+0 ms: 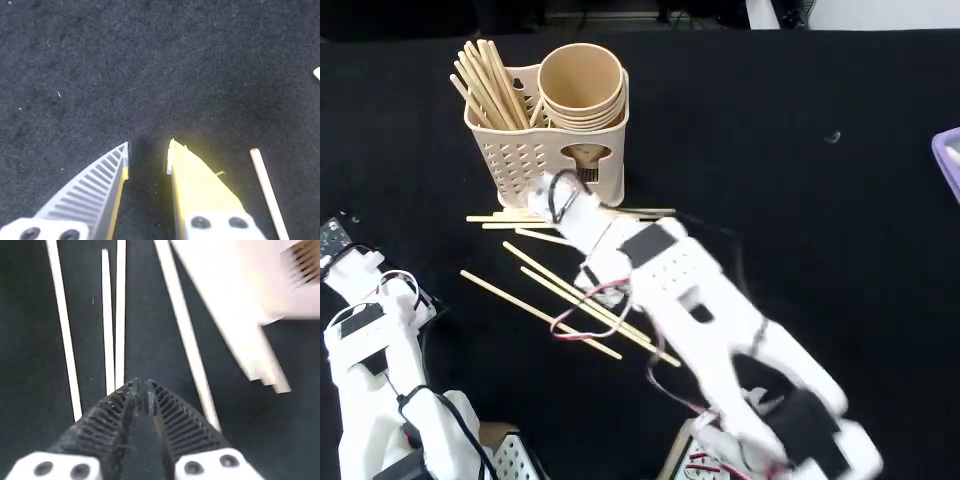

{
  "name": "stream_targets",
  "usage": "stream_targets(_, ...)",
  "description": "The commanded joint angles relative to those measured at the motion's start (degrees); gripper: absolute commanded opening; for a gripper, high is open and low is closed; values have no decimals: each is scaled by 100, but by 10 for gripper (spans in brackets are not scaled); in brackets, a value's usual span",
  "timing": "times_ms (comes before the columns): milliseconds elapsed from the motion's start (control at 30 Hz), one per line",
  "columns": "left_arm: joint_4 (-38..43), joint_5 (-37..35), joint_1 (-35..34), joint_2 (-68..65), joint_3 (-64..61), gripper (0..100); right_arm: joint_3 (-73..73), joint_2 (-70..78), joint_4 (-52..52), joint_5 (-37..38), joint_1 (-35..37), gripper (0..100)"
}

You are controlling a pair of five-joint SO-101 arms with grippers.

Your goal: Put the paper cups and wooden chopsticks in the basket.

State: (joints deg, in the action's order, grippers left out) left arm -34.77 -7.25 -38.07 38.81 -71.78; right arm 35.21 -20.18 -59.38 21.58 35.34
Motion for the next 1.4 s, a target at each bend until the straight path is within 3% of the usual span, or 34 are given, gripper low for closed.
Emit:
stream_targets(0,44,-9,75,123,31,134,-295,-910,-176,-9,-26,11)
stream_targets(100,44,-9,75,123,31,134,75,-690,-88,-149,440,41)
stream_targets(267,44,-9,75,123,22,134,347,708,1125,-229,897,183)
stream_targets(533,35,-9,75,132,22,134,-1305,3029,738,-193,923,174)
stream_targets(767,35,-9,75,132,22,134,-1798,3829,615,-193,923,173)
stream_targets(867,35,-9,75,132,22,134,-1798,3916,554,-193,923,140)
stream_targets(967,35,-9,75,132,22,134,-1798,3908,360,-176,932,4)
stream_targets(1100,35,-9,75,132,22,134,-1789,3881,-79,404,853,11)
stream_targets(1367,35,0,75,132,22,134,-1807,1991,-642,404,281,10)
